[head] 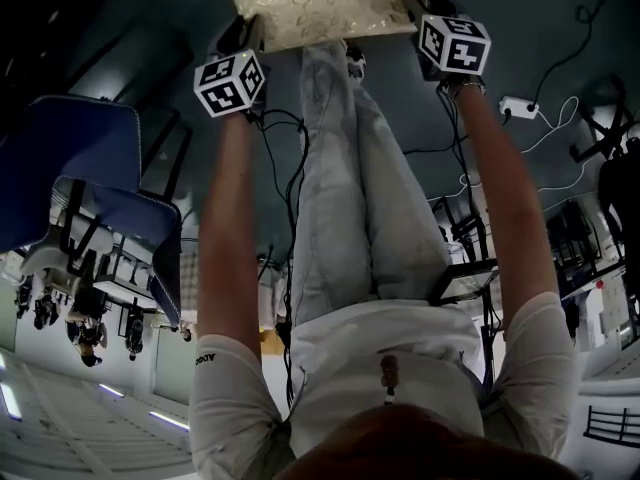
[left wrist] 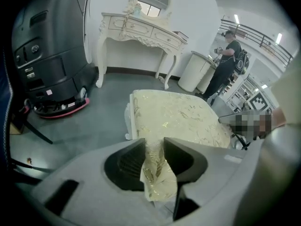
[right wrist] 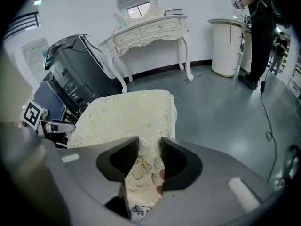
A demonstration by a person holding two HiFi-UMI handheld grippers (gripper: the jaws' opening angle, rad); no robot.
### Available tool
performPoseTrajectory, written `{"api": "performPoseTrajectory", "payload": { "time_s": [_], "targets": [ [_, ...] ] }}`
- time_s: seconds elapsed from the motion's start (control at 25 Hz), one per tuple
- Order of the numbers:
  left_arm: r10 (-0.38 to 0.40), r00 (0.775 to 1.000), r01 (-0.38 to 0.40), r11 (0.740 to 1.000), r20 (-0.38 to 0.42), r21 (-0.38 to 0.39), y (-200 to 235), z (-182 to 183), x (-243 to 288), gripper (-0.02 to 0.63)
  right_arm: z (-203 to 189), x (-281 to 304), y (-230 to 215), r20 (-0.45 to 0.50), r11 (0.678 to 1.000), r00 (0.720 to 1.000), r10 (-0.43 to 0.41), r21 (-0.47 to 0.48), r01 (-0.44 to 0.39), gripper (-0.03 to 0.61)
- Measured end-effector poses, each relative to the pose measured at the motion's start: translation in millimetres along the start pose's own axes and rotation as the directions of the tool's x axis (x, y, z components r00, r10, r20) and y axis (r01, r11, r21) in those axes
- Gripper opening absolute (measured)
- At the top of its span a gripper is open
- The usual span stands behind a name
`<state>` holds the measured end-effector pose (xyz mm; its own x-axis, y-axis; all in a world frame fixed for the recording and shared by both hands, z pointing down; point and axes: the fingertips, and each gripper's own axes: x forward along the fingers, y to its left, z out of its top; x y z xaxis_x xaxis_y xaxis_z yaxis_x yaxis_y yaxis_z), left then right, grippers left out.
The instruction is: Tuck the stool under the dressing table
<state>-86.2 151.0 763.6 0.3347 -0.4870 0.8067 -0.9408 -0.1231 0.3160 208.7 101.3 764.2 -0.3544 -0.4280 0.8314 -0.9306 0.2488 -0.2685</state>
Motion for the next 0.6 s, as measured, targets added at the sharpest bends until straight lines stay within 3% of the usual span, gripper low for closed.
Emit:
{"api": "performPoseTrajectory", "payload": {
  "time_s": [0.4,0.6],
  "targets": [
    [-0.039,0.999,0.038,0.999,0.031,0.007,14.7,82.7,49.6,0.126,70.7,40.0,-23.3,-0.010,0.999,0.999,-0.047,0.020,0.047,0.156],
    [-0.070,0.997,0.070,0.997,0.006,0.026,20.4,110.8,76.1,0.123,93.6,60.3,-35.5,-0.045,0.996,0.995,-0.087,0.023,0.088,0.154]
  ]
}}
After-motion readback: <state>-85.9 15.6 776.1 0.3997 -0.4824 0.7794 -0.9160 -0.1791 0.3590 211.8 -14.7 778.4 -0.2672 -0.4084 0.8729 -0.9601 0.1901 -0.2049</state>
